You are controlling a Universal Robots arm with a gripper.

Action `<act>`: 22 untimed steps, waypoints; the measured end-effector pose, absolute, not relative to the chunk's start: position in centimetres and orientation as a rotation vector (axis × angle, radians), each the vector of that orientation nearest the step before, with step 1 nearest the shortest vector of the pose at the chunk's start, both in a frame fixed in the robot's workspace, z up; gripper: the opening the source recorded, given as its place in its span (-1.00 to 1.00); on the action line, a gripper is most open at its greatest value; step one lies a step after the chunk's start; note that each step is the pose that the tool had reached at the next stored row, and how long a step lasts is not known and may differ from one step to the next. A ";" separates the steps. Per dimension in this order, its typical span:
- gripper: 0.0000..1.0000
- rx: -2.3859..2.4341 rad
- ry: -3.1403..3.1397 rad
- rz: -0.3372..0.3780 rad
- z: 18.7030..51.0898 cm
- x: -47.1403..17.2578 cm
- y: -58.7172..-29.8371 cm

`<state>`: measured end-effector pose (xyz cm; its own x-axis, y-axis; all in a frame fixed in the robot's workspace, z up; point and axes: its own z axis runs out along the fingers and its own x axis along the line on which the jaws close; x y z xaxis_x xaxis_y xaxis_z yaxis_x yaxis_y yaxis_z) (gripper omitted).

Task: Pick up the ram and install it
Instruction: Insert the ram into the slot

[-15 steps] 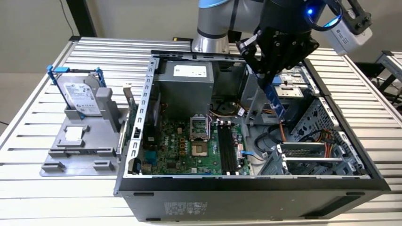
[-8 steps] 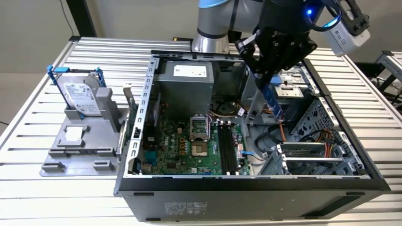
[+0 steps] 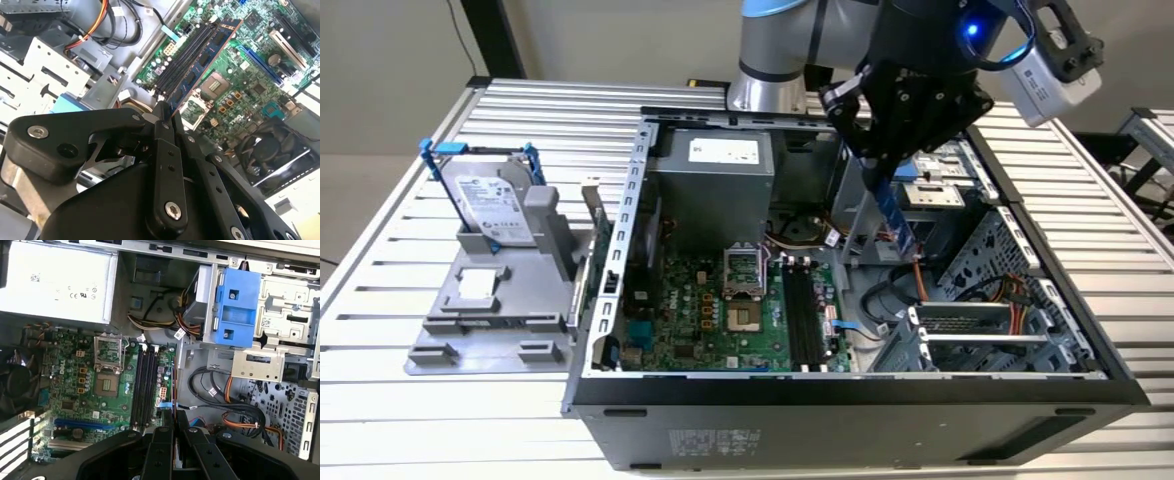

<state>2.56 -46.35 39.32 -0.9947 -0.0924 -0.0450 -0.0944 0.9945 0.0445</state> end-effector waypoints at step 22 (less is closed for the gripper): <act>-1.00 -0.134 3.095 0.075 38.1 2.6 -46.3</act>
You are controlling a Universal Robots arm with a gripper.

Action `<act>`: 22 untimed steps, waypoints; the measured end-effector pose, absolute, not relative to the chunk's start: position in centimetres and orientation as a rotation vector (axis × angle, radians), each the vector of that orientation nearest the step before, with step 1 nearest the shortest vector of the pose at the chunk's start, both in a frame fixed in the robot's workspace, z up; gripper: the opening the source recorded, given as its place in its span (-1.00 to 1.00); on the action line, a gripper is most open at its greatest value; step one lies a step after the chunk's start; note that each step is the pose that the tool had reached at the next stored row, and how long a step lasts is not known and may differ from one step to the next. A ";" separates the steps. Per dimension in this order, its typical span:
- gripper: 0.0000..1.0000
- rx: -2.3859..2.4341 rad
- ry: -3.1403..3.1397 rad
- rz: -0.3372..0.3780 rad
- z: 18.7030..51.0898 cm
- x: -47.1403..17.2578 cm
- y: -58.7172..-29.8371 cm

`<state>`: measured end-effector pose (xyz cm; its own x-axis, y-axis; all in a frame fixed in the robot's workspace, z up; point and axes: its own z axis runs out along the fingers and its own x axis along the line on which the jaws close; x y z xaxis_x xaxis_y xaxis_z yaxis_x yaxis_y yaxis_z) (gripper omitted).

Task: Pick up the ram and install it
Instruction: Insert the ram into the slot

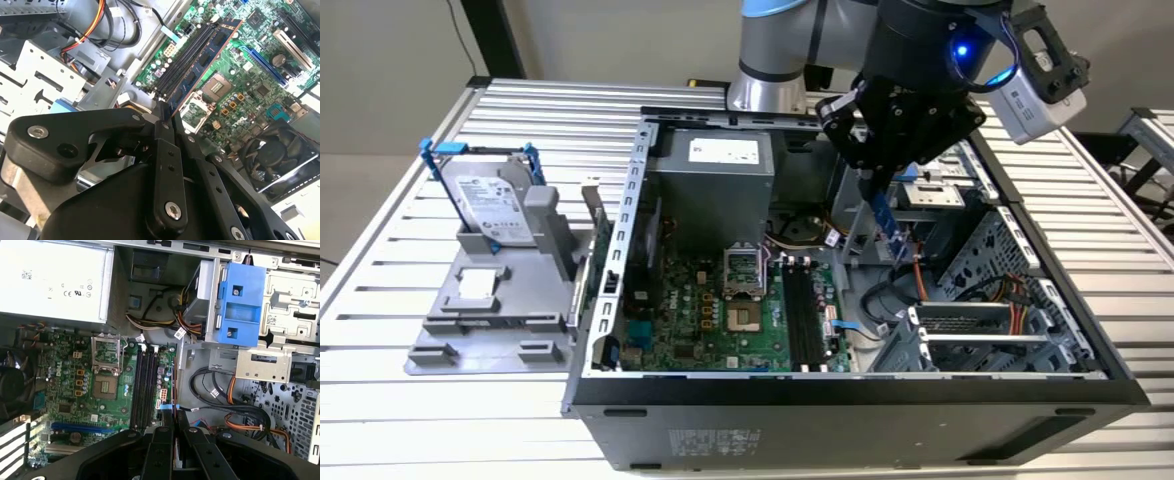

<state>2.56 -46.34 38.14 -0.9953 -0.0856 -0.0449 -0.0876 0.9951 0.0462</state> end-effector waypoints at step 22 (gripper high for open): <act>-1.00 -0.049 3.100 0.048 35.4 2.6 -46.1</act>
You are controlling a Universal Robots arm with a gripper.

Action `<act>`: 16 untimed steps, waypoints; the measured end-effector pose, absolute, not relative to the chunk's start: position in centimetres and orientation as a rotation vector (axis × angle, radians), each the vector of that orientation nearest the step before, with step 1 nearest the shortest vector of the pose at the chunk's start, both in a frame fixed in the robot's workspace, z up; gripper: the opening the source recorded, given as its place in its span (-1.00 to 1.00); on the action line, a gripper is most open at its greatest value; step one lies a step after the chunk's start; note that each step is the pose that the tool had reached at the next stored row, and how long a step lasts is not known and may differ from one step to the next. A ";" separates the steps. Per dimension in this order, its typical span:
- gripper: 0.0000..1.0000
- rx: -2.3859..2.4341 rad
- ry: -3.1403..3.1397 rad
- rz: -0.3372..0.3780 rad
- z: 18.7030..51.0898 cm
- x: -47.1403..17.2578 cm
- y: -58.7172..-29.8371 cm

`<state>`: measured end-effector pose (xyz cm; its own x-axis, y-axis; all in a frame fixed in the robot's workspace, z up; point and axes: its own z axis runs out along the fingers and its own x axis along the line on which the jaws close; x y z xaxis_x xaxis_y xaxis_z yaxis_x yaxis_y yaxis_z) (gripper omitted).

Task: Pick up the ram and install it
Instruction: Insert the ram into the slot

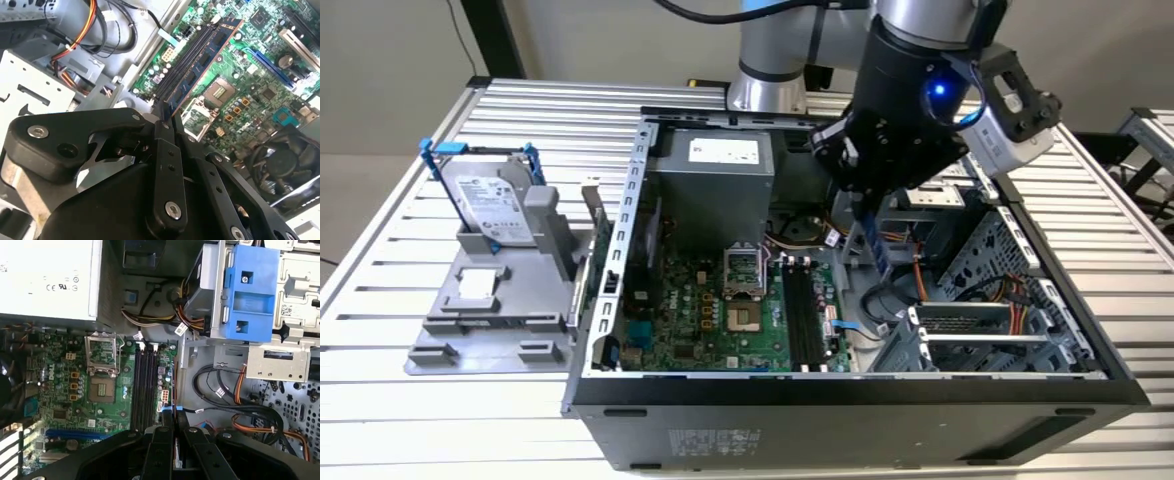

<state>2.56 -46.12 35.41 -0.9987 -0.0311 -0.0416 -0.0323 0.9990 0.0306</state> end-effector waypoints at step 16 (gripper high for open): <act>-1.00 -0.007 3.101 0.036 33.6 2.4 -46.1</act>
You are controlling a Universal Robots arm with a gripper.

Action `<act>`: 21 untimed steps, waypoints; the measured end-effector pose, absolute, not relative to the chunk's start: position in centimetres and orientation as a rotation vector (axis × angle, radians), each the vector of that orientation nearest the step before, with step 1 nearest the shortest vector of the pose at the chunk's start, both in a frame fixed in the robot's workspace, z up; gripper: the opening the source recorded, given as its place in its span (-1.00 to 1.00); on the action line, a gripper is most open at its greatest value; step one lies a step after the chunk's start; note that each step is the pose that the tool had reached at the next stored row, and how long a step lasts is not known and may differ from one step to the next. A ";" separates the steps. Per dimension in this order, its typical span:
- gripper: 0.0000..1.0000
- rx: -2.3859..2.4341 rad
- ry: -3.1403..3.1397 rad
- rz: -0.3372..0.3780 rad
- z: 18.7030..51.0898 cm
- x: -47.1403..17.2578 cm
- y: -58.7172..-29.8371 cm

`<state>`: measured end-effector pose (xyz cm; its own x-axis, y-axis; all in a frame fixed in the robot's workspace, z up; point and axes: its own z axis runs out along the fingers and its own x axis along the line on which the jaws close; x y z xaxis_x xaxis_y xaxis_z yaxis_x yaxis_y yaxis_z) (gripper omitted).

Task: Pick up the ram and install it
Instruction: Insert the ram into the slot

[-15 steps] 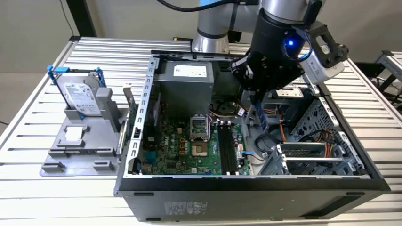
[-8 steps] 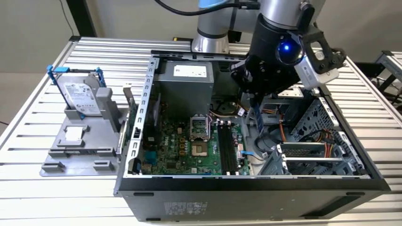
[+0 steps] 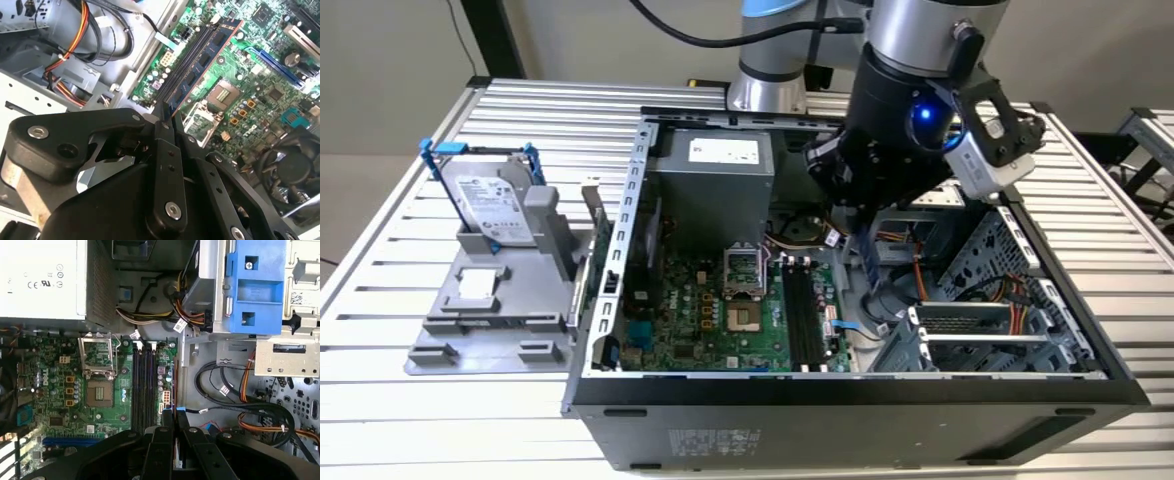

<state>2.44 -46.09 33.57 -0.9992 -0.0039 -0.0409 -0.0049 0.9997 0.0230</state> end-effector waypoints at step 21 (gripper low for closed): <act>-1.00 0.071 3.116 0.027 31.1 2.0 -45.9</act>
<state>1.98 -45.92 31.10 -0.9987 0.0457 -0.0246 0.0453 0.9988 0.0179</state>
